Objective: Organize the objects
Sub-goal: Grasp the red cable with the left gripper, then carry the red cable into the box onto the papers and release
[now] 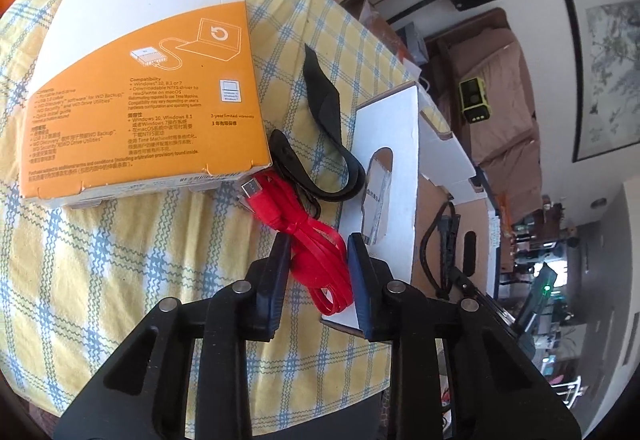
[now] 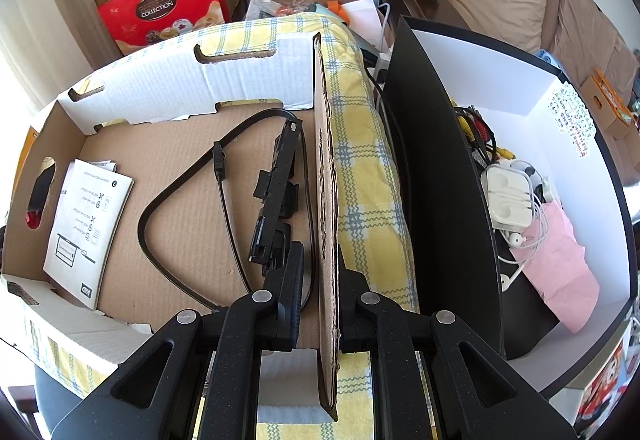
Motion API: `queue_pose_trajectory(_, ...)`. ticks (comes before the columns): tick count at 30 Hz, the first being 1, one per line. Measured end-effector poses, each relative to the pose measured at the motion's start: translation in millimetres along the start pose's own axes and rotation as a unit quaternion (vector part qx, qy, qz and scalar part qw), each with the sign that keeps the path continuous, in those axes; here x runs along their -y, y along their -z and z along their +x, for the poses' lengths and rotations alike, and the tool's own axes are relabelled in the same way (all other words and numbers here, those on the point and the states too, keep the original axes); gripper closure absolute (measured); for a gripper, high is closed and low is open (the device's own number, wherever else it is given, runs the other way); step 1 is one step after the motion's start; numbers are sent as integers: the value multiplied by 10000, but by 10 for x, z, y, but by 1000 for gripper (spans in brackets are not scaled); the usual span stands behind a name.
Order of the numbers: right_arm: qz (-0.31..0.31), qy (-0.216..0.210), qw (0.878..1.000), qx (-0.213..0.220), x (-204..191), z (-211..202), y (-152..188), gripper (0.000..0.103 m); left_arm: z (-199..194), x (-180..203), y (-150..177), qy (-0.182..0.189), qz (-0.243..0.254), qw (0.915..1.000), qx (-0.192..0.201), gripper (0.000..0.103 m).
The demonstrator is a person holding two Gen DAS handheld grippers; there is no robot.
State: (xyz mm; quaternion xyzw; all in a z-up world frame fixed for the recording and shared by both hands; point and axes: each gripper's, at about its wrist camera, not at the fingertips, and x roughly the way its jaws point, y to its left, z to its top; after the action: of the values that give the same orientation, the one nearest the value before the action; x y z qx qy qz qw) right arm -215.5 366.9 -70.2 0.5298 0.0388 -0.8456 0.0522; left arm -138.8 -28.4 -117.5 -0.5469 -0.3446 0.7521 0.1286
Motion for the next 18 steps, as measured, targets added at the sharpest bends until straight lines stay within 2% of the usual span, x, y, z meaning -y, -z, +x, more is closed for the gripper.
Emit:
queue_pose_trajectory(11,6,-1,10000,2,3,2,2,92,-494,238,105,473,450,9974,288,79)
queue_pose_trajectory(18,85,-145,9999,-12,20,12,6,92,-602,647,61,744,915,9927,257,79)
